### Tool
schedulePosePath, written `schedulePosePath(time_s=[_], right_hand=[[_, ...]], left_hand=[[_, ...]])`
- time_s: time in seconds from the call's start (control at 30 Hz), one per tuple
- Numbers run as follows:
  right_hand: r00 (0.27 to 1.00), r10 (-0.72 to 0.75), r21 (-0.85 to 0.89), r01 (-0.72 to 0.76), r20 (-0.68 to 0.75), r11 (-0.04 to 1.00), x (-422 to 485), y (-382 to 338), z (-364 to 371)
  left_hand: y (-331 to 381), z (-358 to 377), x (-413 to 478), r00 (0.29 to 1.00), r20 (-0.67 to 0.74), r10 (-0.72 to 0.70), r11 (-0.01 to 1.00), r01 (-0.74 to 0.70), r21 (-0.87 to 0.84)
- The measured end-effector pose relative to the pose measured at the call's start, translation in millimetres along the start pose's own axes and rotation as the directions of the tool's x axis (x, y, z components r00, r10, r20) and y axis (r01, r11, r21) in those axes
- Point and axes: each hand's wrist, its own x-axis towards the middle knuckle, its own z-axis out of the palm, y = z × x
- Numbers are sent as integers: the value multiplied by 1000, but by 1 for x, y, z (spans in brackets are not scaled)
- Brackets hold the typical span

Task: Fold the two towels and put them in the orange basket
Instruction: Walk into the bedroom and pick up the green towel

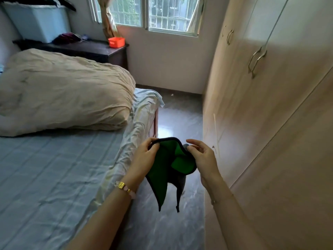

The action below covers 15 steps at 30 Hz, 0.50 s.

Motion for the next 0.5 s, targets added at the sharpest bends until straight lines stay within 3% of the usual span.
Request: schedulePosePath(time_s=[0.17, 0.5], right_hand=[[1000, -12, -22, 12, 3, 1000, 86, -8, -4], [999, 11, -53, -13, -39, 999, 270, 5, 1]], left_hand=[[-2, 20, 83, 1000, -7, 8, 1000, -9, -7], [-31, 66, 276, 995, 0, -103, 987, 102, -126]])
